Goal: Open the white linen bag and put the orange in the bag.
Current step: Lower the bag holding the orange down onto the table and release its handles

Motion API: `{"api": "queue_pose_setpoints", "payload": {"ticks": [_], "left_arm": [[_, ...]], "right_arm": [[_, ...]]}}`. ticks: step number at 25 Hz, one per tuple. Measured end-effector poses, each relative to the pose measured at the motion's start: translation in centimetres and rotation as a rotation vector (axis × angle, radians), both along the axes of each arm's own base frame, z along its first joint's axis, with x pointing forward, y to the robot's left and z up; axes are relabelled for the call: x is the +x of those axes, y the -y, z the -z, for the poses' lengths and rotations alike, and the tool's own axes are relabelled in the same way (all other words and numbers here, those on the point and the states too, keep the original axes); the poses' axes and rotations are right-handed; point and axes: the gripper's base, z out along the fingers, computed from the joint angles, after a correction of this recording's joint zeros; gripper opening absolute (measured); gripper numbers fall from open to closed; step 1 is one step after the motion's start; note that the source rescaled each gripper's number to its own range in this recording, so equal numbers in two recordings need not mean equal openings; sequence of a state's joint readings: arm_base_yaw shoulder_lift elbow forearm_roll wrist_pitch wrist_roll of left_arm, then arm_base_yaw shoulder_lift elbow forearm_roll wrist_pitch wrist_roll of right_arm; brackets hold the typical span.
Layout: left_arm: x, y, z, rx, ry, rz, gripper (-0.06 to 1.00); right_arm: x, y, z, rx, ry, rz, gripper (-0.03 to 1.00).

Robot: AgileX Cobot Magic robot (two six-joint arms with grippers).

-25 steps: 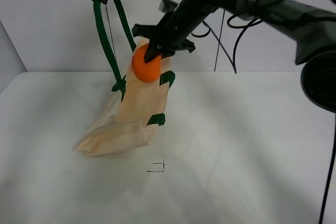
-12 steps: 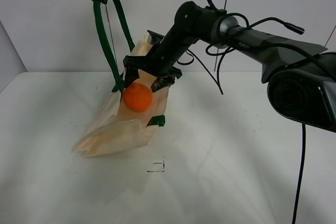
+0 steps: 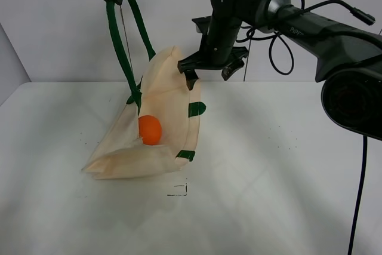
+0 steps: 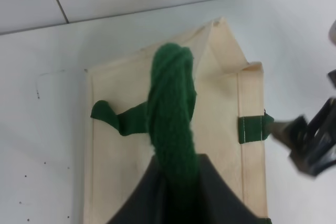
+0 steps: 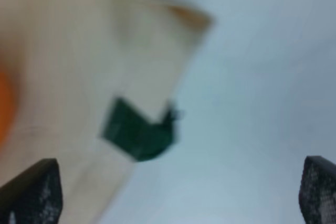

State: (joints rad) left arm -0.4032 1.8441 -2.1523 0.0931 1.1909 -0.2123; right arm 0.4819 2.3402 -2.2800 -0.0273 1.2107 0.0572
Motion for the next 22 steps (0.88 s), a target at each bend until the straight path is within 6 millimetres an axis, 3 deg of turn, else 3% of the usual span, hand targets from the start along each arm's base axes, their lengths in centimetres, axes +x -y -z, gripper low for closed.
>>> {"api": "queue_pose_setpoints", "payload": {"ticks": [3,8,12,14,16,22], "left_arm": [[0.0,0.0,0.0,0.000,0.000,0.000,0.00],[0.0,0.0,0.0,0.000,0.000,0.000,0.00],[0.0,0.0,0.0,0.000,0.000,0.000,0.00],[0.0,0.0,0.0,0.000,0.000,0.000,0.00],[0.0,0.0,0.0,0.000,0.000,0.000,0.00],[0.0,0.0,0.0,0.000,0.000,0.000,0.00]], "right_arm": [[1.8,3.1,1.1,-0.021,-0.015,0.069,1.00],[4.5,10.5,2.0,-0.032,-0.030,0.221,1.00],[5.6,16.4,2.0,-0.031,-0.031,0.337,1.00],[5.8,18.3,2.0,-0.014,-0.037,0.378,1.00],[5.9,19.2,1.9,0.003,-0.041,0.398,1.00],[5.5,19.1,0.5,0.030,-0.024,0.389,1.00]]}}
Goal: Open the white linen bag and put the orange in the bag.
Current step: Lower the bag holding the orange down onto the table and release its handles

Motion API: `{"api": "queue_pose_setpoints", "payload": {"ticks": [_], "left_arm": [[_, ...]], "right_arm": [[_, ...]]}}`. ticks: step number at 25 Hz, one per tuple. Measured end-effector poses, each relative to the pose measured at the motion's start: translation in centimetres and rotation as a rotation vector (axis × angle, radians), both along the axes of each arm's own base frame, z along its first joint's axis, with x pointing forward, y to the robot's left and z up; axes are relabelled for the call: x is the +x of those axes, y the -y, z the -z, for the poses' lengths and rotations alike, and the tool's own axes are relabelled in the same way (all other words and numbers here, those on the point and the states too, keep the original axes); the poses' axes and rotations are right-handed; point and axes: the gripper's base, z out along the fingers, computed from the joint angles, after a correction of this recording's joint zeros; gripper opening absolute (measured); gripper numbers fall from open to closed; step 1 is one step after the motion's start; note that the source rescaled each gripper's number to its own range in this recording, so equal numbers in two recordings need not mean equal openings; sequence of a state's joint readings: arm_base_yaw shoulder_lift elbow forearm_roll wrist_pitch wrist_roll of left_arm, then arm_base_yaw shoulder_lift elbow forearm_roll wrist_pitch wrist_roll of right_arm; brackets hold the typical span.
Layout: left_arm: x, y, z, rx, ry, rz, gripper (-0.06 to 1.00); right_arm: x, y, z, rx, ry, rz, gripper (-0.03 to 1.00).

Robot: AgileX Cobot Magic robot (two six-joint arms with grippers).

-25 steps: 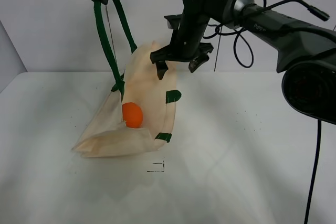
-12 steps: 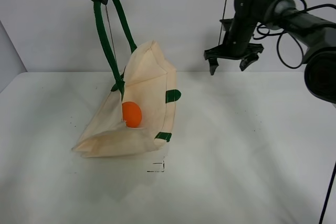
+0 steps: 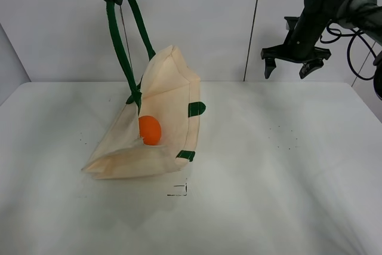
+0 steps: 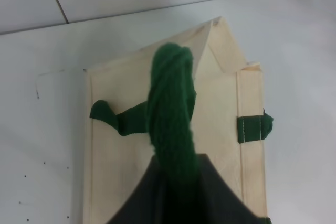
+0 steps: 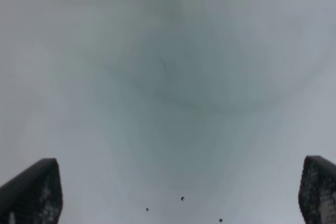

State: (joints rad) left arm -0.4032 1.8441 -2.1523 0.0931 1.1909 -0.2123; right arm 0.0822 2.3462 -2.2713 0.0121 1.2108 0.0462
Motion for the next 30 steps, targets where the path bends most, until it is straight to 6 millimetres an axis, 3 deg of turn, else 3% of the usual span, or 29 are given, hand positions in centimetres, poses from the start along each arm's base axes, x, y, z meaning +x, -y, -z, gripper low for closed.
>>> {"api": "queue_pose_setpoints", "payload": {"ticks": [4,9,13,16,22,25,30], "left_arm": [[0.0,0.0,0.0,0.000,0.000,0.000,0.00],[0.0,0.0,0.0,0.000,0.000,0.000,0.00],[0.0,0.0,0.0,0.000,0.000,0.000,0.00],[0.0,0.0,0.0,0.000,0.000,0.000,0.00],[0.0,0.0,0.0,0.000,0.000,0.000,0.00],[0.0,0.0,0.0,0.000,0.000,0.000,0.00],[0.0,0.0,0.0,0.000,0.000,0.000,0.00]], "right_arm": [[-1.9,0.4,-2.1,-0.035,0.002,-0.010,1.00],[-7.6,1.2,-4.4,-0.062,-0.069,-0.013,1.00],[-14.7,1.7,-4.8,-0.070,-0.165,-0.019,1.00],[-21.1,2.2,-4.8,-0.071,-0.213,-0.020,1.00],[-32.6,3.0,-4.2,-0.055,-0.200,-0.018,1.00],[-37.2,3.4,-3.7,-0.047,-0.090,-0.020,1.00],[-43.2,3.7,-3.4,-0.007,0.264,-0.015,1.00]]}}
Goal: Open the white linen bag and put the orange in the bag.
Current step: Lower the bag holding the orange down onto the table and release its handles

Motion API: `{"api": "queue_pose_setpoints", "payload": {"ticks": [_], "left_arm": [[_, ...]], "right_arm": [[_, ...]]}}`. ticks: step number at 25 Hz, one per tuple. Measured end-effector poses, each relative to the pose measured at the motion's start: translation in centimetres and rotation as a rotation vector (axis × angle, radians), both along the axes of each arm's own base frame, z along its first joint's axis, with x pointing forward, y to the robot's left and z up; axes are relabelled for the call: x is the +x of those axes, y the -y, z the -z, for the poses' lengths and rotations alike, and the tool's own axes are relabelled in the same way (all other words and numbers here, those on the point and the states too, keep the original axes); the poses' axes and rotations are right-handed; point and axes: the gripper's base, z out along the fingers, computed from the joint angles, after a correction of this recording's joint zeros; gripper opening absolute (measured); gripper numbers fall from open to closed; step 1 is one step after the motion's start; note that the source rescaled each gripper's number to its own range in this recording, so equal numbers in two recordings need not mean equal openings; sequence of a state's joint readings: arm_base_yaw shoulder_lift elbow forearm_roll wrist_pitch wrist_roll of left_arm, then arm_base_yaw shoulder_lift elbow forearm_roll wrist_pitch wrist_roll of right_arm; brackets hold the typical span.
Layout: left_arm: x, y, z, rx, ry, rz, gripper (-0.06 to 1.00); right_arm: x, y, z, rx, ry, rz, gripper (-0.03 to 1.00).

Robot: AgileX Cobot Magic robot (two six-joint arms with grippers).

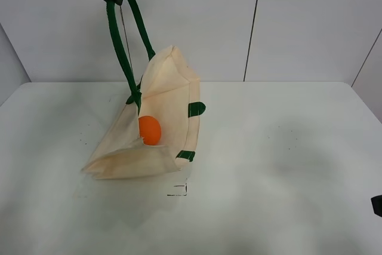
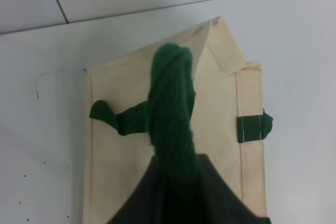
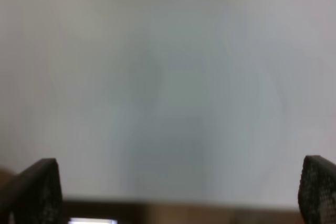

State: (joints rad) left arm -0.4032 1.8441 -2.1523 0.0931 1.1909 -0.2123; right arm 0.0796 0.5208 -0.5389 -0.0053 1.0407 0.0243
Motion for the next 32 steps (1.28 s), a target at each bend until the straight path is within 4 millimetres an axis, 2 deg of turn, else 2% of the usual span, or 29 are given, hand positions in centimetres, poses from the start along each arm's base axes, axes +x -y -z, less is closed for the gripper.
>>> {"api": "queue_pose_setpoints", "payload": {"ticks": [4,10,27,30,32], "left_arm": [[0.0,0.0,0.0,0.000,0.000,0.000,0.00],[0.0,0.0,0.0,0.000,0.000,0.000,0.00],[0.1,0.0,0.1,0.001,-0.003,0.000,0.00],[0.7,0.3,0.9,0.009,-0.022,0.000,0.00],[1.6,0.8,2.4,0.014,-0.060,0.004,0.00]], "right_arm": [[-3.8,0.3,-0.3,0.012,0.231,-0.007,1.00],[-7.6,0.6,-0.7,0.027,0.476,-0.005,1.00],[-7.8,0.6,-0.6,0.032,0.492,0.013,1.00],[-7.8,0.6,-0.6,0.031,0.492,0.015,1.00],[-7.8,0.6,-0.6,0.031,0.492,0.015,1.00]]}}
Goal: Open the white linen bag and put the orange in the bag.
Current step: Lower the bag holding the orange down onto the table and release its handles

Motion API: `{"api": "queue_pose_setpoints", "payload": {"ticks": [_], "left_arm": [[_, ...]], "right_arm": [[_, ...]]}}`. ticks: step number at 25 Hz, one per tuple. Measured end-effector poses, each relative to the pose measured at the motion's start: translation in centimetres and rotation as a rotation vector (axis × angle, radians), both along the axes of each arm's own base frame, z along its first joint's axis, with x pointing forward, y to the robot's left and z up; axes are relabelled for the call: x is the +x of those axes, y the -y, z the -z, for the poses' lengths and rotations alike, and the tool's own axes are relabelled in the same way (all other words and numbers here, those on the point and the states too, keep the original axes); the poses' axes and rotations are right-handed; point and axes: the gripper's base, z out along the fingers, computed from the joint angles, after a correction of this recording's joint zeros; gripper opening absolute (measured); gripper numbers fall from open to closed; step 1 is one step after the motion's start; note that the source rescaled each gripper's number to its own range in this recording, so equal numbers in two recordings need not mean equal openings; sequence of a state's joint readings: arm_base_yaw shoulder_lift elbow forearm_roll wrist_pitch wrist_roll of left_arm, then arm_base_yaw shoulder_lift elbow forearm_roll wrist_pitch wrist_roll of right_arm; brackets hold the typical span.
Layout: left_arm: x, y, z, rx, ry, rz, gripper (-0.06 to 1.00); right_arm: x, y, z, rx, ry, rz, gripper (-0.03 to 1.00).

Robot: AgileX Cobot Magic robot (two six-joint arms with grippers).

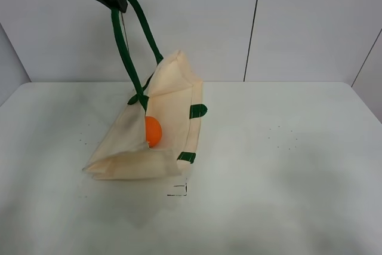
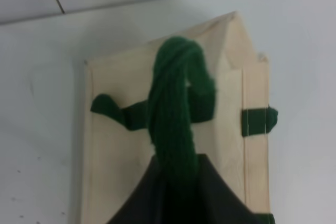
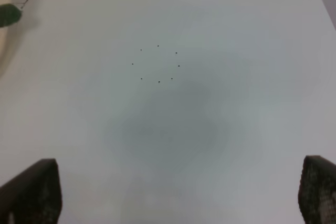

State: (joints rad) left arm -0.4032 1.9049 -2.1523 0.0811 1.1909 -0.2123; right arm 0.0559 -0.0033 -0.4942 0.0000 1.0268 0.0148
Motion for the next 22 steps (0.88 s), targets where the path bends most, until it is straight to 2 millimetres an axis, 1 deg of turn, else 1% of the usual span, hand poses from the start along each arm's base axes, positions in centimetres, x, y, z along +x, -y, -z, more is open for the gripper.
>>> {"api": "queue_pose_setpoints", "payload": {"ticks": [2,4,5,7,9,10,11,13,14,15,17,21,22], "left_arm": [[1.2,0.7,2.1,-0.001,-0.055,0.007,0.00],[2.5,1.6,4.9,-0.006,-0.123,0.016,0.00],[3.4,2.1,6.8,-0.002,-0.167,0.019,0.00],[4.5,2.8,9.7,0.008,-0.227,0.030,0.01],[5.4,3.3,12.3,0.014,-0.279,0.035,0.08],[5.6,3.5,13.1,0.014,-0.297,0.035,0.17],[5.8,3.6,13.7,0.016,-0.312,0.038,0.26],[6.0,3.8,14.6,0.018,-0.330,0.045,0.52],[6.0,3.8,14.9,0.016,-0.334,0.048,0.63],[6.0,3.8,15.1,0.015,-0.339,0.050,0.69],[6.0,3.8,15.6,0.026,-0.340,0.051,0.77],[6.1,3.0,16.4,0.110,-0.339,0.019,0.81],[6.3,2.5,16.5,0.134,-0.339,0.003,0.81]], "right_arm": [[0.0,0.0,0.0,0.000,0.000,0.000,1.00],[0.0,0.0,0.0,0.000,0.000,0.000,1.00],[0.0,0.0,0.0,0.000,0.000,0.000,1.00],[0.0,0.0,0.0,0.000,0.000,0.000,1.00],[0.0,0.0,0.0,0.000,0.000,0.000,1.00],[0.0,0.0,0.0,0.000,0.000,0.000,1.00],[0.0,0.0,0.0,0.000,0.000,0.000,1.00],[0.0,0.0,0.0,0.000,0.000,0.000,1.00],[0.0,0.0,0.0,0.000,0.000,0.000,1.00],[0.0,0.0,0.0,0.000,0.000,0.000,1.00],[0.0,0.0,0.0,0.000,0.000,0.000,1.00],[0.0,0.0,0.0,0.000,0.000,0.000,1.00],[0.0,0.0,0.0,0.000,0.000,0.000,1.00]]}}
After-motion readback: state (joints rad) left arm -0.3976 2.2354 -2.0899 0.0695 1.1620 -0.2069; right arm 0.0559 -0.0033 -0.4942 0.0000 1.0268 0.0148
